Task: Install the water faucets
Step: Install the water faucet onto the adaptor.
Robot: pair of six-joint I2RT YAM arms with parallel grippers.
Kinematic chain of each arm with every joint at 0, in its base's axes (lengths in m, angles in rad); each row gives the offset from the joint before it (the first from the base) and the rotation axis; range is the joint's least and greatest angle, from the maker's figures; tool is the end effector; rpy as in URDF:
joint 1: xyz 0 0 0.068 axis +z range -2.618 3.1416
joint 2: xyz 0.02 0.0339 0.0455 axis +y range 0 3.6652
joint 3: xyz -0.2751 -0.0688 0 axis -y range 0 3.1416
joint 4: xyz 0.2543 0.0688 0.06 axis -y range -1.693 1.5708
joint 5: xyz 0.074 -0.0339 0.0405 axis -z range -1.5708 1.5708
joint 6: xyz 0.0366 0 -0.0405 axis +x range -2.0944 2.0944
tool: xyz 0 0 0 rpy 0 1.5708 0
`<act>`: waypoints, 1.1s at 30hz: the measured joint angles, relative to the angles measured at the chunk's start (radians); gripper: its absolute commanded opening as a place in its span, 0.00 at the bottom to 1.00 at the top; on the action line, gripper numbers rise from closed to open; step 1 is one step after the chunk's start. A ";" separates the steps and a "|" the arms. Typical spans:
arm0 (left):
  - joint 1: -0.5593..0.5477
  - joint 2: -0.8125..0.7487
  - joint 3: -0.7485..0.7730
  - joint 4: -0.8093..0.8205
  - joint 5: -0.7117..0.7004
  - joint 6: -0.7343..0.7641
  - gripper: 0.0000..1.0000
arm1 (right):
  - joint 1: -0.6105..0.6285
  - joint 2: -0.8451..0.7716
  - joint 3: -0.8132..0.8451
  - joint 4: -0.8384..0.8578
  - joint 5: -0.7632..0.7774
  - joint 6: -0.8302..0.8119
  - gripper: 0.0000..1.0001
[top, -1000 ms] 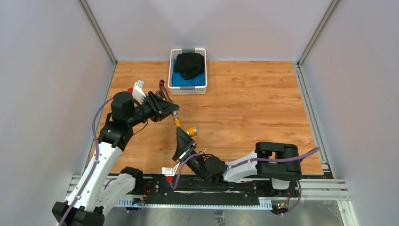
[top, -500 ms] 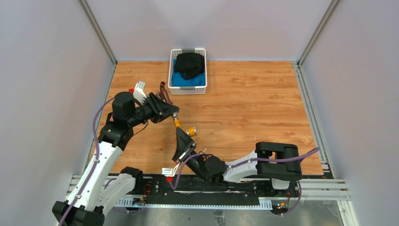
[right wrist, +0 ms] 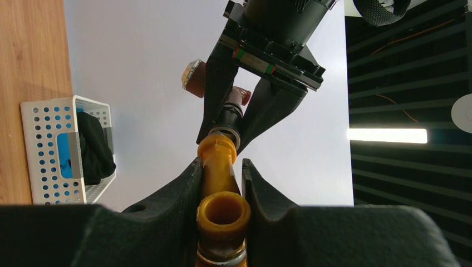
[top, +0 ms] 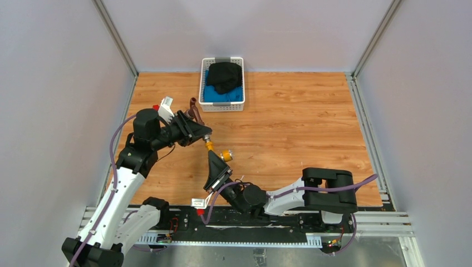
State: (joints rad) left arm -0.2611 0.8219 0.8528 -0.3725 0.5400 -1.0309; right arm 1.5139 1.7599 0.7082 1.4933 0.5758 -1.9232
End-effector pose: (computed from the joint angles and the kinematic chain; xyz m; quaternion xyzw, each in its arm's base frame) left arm 0.1732 -0.0658 0.3475 -0.1531 0.7875 -0.5086 0.3126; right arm 0.0395 0.3429 0.2374 -0.5428 0.1617 -0.3134 0.7623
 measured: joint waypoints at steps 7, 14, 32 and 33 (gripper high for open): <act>0.000 0.008 0.000 -0.024 0.003 0.032 0.00 | 0.000 0.000 0.000 0.000 -0.002 -0.004 0.00; 0.002 0.015 0.012 -0.036 0.013 0.052 0.00 | 0.000 0.002 0.000 0.000 -0.004 -0.008 0.00; 0.009 0.016 0.012 -0.049 0.018 0.055 0.00 | -0.001 0.053 0.033 0.022 0.010 -0.039 0.00; 0.009 0.016 0.012 -0.049 0.018 0.055 0.00 | -0.001 0.052 0.033 0.023 0.010 -0.032 0.00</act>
State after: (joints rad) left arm -0.2520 0.8383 0.8650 -0.4213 0.5575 -0.9764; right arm 1.5131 1.8122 0.7410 1.5158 0.5854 -1.9549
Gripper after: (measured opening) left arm 0.329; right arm 0.275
